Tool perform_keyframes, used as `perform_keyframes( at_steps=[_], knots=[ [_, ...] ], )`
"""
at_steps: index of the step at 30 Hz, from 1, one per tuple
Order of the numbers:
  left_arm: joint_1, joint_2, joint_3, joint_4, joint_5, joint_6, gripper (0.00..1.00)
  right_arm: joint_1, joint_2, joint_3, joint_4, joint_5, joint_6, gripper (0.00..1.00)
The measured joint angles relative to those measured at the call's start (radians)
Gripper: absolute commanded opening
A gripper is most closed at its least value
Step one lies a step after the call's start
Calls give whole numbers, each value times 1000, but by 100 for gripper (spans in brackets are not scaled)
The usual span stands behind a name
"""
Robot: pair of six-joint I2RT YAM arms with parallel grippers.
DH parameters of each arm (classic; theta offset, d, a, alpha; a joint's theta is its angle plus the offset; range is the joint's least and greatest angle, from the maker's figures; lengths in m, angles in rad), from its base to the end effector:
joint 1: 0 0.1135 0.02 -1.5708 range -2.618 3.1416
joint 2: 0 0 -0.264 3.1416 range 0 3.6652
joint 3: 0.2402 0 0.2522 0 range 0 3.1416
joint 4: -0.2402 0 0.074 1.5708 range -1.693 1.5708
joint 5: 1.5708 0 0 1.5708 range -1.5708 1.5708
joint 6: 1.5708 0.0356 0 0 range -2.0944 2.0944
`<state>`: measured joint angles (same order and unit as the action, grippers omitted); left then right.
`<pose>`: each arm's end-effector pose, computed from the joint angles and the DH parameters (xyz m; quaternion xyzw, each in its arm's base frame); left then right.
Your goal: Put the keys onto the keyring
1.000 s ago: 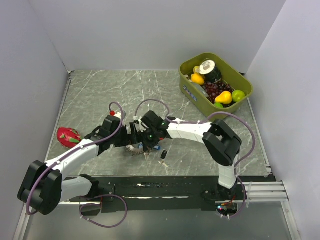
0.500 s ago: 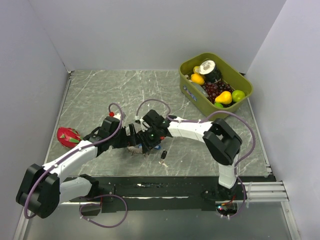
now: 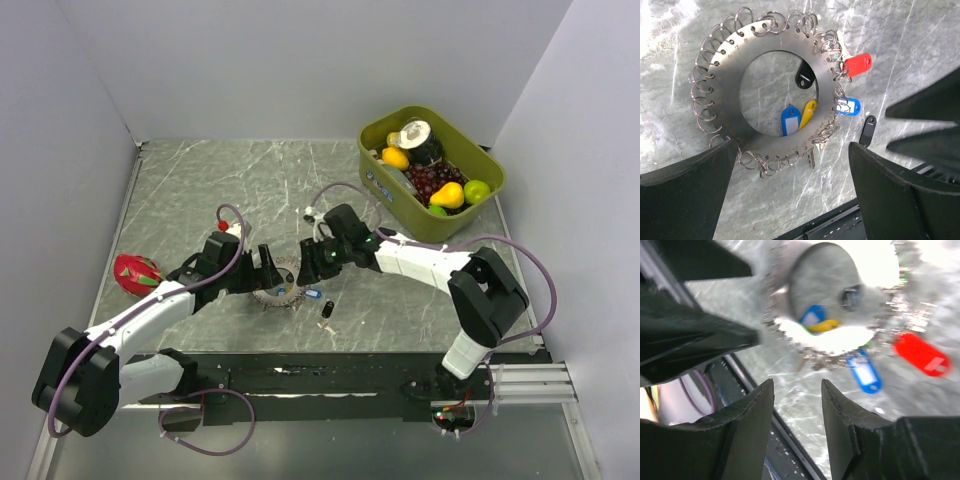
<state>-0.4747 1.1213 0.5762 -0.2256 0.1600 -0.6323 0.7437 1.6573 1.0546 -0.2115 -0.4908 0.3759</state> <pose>0.1968 -0.1075 0.1995 -0.0412 0.9177 -0.2667 0.2916 0.2469 0.2500 0.2104 -0.2531 0.8698 0.3816 0.1837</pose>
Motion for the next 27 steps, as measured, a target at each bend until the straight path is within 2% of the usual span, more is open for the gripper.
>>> perform_keyframes(
  at_steps=[9, 16, 27],
  knots=[
    [13, 51, 21, -4, -35, -11, 96, -46, 24, 21, -4, 40, 28, 53],
    [103, 114, 60, -9, -34, -12, 92, -70, 59, 42, -6, 60, 37, 54],
    [149, 219, 69, 3, 18, -26, 82, -92, 199, 119, -17, 52, 40, 53]
  ],
)
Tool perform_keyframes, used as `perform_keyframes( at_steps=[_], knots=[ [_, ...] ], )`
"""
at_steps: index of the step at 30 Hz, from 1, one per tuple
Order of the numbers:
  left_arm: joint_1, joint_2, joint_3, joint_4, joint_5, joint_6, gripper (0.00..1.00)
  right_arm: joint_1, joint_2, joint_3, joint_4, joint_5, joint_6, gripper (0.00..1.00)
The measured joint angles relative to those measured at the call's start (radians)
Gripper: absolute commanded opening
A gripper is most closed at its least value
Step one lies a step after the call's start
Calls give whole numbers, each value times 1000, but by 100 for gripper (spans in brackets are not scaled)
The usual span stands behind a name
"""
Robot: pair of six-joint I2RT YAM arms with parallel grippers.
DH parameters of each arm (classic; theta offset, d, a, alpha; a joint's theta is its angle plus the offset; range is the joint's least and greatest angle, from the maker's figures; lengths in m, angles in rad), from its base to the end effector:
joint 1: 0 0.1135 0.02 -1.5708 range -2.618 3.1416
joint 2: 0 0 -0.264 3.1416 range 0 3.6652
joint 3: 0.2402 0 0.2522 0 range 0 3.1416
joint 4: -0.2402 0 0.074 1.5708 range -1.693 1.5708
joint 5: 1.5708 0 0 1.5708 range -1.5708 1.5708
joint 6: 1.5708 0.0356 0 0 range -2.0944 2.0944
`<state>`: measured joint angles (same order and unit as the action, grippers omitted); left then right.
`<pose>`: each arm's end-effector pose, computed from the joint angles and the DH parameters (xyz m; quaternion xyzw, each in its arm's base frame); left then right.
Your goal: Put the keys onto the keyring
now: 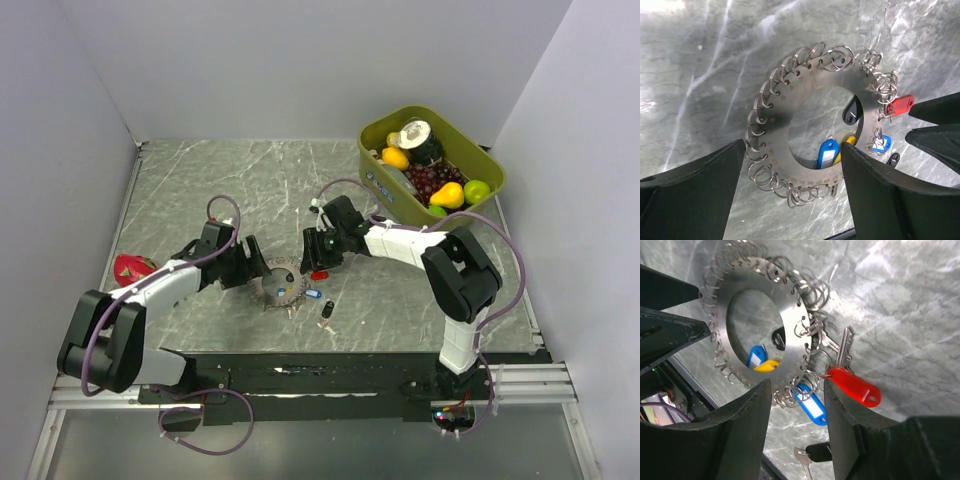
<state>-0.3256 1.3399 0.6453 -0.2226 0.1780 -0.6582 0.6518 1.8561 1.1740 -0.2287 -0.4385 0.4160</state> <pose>0.2372 -0.0867 0.1732 -0.1280 0.9350 -0.2252 0.2421 0.2988 0.2470 0.1751 -0.1786 0.9087 0.3381 0.1676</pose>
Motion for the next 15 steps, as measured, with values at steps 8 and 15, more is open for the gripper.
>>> perform_keyframes(
  at_steps=[8, 15],
  knots=[
    [1, 49, 1, 39, 36, -7, 79, 0, 0, -4, 0, -18, 6, 53],
    [1, 97, 32, 54, 46, 1, 80, 23, 0, -40, 5, -24, 14, 53]
  ],
)
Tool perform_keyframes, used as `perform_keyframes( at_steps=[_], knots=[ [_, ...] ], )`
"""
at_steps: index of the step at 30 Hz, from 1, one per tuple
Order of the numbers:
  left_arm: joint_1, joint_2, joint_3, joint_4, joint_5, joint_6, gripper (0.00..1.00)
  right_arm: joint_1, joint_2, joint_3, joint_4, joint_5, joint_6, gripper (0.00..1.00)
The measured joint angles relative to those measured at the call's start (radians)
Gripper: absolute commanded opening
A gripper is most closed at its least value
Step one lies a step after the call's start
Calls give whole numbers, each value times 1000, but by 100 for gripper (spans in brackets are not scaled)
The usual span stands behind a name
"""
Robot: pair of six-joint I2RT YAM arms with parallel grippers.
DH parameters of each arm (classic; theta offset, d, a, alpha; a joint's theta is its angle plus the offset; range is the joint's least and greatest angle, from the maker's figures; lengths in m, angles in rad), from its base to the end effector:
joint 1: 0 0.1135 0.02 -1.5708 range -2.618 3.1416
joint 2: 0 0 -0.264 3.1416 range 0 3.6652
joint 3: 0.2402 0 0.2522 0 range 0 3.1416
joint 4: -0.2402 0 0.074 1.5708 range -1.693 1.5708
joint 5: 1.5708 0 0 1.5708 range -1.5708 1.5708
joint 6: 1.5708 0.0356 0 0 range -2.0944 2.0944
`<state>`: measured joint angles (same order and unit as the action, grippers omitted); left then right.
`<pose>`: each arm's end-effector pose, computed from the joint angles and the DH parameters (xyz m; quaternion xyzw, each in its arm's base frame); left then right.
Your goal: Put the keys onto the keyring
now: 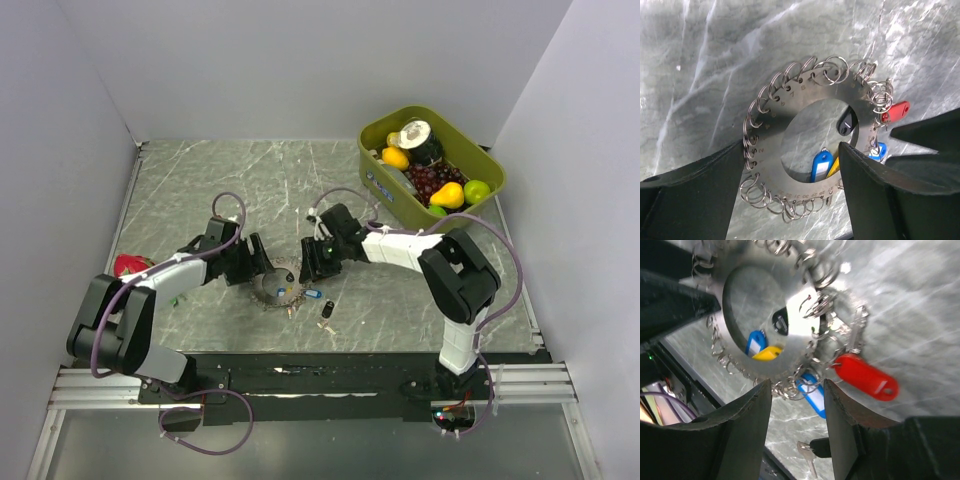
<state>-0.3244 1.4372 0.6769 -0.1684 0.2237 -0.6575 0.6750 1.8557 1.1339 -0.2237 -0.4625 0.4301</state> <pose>0.2523 -0.0932 0.1628 -0.1216 0.9358 -0.2413 0.2266 0.2865 0.2497 0.1642 -0.1831 0.9106 0.3428 0.1404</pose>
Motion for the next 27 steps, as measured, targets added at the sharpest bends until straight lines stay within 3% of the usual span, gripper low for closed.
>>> perform_keyframes(
  at_steps=[12, 27],
  knots=[
    [0, -2, 64, -21, -14, 44, 84, 35, -53, -71, 25, 0, 29, 52],
    [0, -168, 23, -77, -32, 66, 83, 112, -123, -97, 30, 31, 26, 45]
  ],
)
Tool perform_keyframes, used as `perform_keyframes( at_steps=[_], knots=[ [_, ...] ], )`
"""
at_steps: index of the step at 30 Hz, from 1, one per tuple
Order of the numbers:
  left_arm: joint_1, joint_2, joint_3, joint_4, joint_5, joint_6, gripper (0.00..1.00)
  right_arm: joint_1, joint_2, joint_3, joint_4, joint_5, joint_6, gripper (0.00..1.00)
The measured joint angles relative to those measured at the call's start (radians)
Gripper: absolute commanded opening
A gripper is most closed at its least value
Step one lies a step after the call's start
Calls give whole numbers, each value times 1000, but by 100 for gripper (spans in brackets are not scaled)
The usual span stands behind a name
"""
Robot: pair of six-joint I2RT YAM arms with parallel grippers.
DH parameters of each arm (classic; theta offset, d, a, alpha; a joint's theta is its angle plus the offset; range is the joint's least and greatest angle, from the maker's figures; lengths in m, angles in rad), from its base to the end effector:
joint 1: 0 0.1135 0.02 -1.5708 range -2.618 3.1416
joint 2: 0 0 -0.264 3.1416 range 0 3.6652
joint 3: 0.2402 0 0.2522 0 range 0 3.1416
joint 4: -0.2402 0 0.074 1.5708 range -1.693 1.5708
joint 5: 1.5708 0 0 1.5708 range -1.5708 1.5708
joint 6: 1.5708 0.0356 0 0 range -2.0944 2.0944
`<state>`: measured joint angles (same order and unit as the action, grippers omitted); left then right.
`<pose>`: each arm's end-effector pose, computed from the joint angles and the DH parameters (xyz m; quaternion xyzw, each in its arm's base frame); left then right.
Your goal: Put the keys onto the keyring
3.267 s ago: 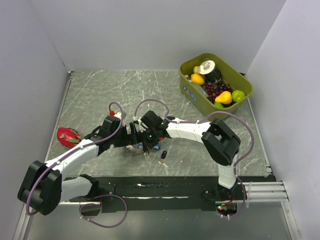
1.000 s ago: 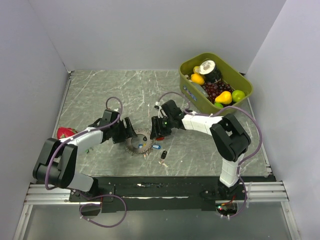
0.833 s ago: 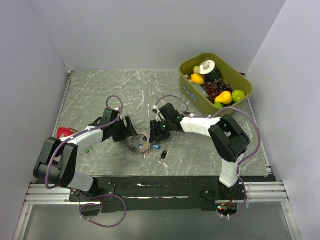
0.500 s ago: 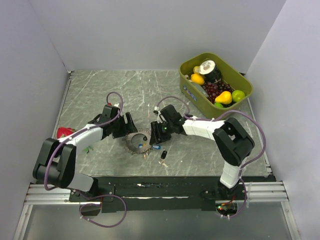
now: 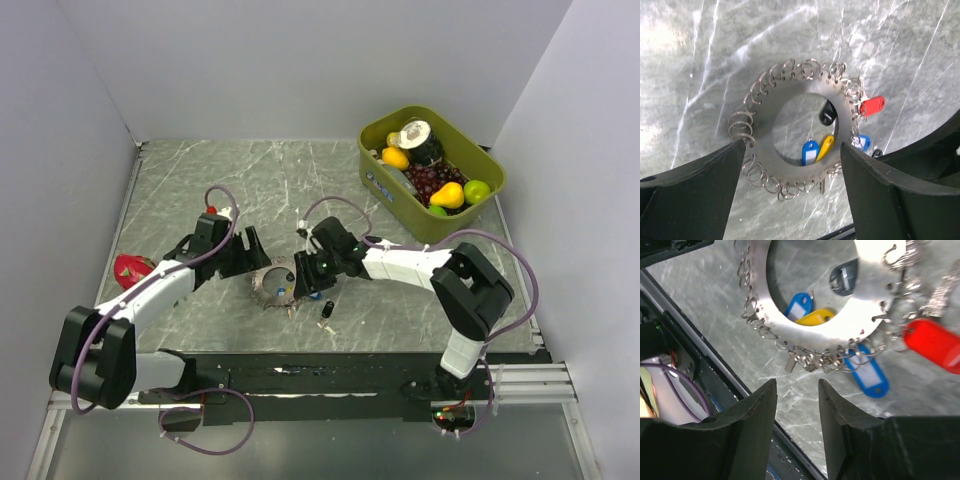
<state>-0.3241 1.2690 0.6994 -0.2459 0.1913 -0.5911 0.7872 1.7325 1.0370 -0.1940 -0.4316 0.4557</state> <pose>0.2394 -0.0876 0.2047 -0.0882 0.9217 -0.2418 0.2901 0.2407 0.2627 0.1806 -0.2225 0.8963 0.3541 0.1478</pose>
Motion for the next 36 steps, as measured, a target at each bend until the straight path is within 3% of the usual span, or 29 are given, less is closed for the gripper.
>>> perform_keyframes(
  at_steps=[11, 21, 23, 25, 28, 36],
  knots=[
    [0, -156, -13, -10, 32, -15, 84, 18, 45, 0, 6, 32, 0, 43],
    [0, -163, -17, -14, 33, -21, 85, 21, 106, 7, 27, 34, 7, 38],
    [0, -163, -20, -15, 33, -22, 85, 22, 109, 11, 29, 35, 8, 31],
    [0, -164, -23, -16, 33, -23, 84, 23, 116, 15, 35, 35, 12, 14],
    [0, -164, -25, -18, 33, -23, 85, 23, 121, 18, 45, 31, 19, 0],
    [0, -164, -48, -14, 33, -22, 85, 25, 60, -53, 132, 18, 18, 0]
  ],
)
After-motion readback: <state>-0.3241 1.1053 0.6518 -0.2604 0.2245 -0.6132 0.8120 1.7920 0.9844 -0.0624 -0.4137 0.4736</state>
